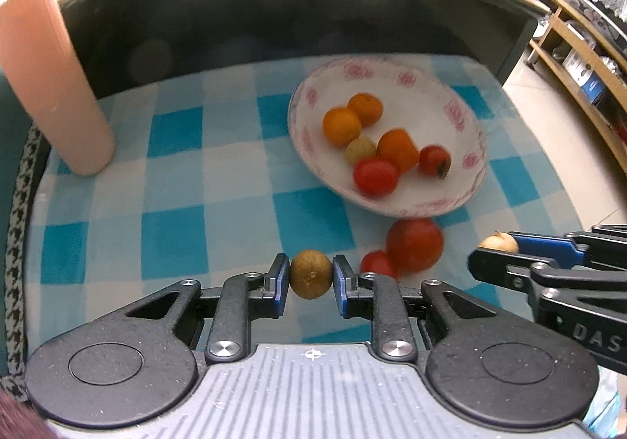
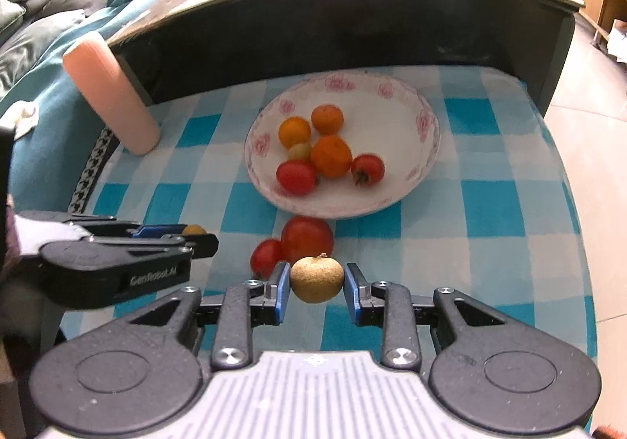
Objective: Organize fruits
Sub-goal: 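Lift both held tan fruits and carry them over the white plate, then open both grippers to drop the tan fruits into the plate, then move both open grippers back toward the red tomatoes beside the plate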
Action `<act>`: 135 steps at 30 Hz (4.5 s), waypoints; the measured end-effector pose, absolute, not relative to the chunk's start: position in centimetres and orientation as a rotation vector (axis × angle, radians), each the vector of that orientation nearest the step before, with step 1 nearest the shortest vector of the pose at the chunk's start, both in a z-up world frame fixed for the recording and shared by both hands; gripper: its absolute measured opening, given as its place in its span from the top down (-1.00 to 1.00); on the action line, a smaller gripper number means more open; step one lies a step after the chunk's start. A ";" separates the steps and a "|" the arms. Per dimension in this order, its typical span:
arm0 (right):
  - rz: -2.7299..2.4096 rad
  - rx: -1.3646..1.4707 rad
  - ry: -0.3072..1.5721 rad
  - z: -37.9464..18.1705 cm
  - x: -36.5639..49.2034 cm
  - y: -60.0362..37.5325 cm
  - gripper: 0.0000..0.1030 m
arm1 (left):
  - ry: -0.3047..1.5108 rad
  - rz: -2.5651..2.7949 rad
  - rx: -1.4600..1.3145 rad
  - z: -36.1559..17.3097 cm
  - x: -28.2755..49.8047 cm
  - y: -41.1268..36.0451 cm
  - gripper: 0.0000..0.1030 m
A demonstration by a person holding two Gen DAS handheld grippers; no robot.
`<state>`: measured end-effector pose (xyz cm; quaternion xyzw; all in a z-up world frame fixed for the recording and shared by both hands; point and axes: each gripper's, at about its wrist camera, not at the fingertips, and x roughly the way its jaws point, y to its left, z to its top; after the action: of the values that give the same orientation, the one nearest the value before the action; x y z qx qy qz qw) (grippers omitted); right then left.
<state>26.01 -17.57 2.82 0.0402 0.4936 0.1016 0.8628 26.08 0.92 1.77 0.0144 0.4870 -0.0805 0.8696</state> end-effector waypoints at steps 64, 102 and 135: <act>0.111 0.174 0.987 1.1 35.8 -19.8 0.14 | 0.977 -0.187 -0.026 2.7 33.2 -1.9 0.28; 0.102 0.116 0.991 2.7 31.2 -19.3 0.12 | 0.948 -0.189 0.035 4.1 29.5 -1.9 0.12; 0.144 0.092 1.043 1.9 26.9 -16.8 0.12 | 0.963 -0.183 0.104 3.9 24.8 -0.2 0.12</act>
<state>26.89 -16.84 1.91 0.0440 0.4977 0.0688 0.8635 24.84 -0.23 3.89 0.0501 0.4621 -0.0879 0.8810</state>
